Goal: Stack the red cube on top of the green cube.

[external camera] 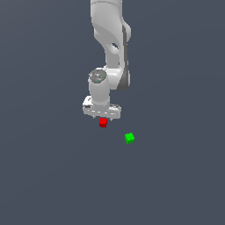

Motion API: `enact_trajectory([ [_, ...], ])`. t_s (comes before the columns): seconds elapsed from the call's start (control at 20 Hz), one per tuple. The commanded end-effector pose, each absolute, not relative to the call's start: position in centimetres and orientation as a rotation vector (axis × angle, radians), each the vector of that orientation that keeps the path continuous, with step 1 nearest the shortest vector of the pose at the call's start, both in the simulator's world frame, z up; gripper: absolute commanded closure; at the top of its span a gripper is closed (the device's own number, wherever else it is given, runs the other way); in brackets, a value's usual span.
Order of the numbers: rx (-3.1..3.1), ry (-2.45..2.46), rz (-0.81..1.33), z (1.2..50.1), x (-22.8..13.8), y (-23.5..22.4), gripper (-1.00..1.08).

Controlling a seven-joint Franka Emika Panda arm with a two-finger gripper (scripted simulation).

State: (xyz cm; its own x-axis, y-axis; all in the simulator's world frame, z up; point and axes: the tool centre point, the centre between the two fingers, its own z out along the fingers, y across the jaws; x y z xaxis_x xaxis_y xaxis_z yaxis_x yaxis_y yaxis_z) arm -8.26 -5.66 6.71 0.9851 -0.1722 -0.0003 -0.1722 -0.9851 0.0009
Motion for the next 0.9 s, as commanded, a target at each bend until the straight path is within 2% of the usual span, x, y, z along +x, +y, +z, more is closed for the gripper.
enact_trajectory([
  [0.0, 3.129, -0.271, -0.002, 6.0, -8.3, -5.6, -0.92],
  [0.65, 3.129, -0.273, -0.001, 2.0, -8.3, -5.7, -0.92],
  [0.7, 3.129, -0.273, -0.001, 2.0, -8.3, -5.7, 1.08],
  [0.85, 3.129, -0.273, -0.001, 2.0, -8.3, -5.7, 1.08],
])
